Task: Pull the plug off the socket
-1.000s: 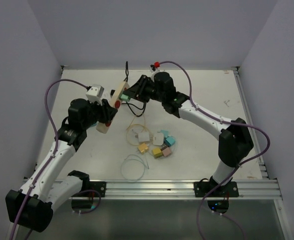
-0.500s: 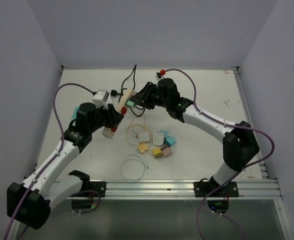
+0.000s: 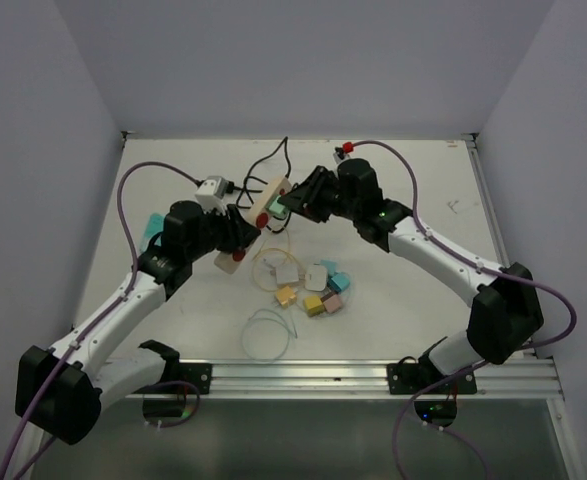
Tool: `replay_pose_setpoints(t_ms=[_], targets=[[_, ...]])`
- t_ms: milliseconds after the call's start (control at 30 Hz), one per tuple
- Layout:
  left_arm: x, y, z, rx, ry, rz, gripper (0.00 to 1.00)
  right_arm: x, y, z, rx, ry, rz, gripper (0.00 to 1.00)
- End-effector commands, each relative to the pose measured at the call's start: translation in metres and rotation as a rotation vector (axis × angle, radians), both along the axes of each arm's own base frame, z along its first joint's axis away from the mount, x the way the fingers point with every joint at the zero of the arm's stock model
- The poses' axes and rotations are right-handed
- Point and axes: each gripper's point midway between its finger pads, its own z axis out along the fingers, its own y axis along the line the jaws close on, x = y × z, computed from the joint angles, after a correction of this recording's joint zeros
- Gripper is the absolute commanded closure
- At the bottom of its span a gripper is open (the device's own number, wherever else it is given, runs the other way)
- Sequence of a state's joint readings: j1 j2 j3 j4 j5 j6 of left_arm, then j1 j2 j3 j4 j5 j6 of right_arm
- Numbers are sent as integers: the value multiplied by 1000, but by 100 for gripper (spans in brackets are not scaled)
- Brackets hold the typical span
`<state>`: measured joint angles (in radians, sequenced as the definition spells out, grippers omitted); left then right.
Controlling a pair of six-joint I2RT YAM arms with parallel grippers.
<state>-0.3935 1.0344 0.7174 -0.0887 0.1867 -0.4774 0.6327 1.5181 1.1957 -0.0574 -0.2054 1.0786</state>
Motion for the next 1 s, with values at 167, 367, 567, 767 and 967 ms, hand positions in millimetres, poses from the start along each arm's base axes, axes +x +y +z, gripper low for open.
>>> replay_pose_setpoints(t_ms=[167, 367, 567, 767, 967], targets=[[52, 161, 9, 257, -51, 829, 100, -55, -58, 42, 18, 10, 63, 100], [62, 148, 22, 205, -98, 763, 100, -61, -60, 38, 25, 9, 81, 100], [63, 119, 44, 151, -176, 584, 100, -51, -51, 35, 10, -56, 126, 100], [50, 82, 63, 87, -259, 350, 100, -35, -33, 32, 22, -77, 182, 69], [31, 56, 74, -3, -309, 200, 100, -15, -7, 43, 92, -92, 173, 36]])
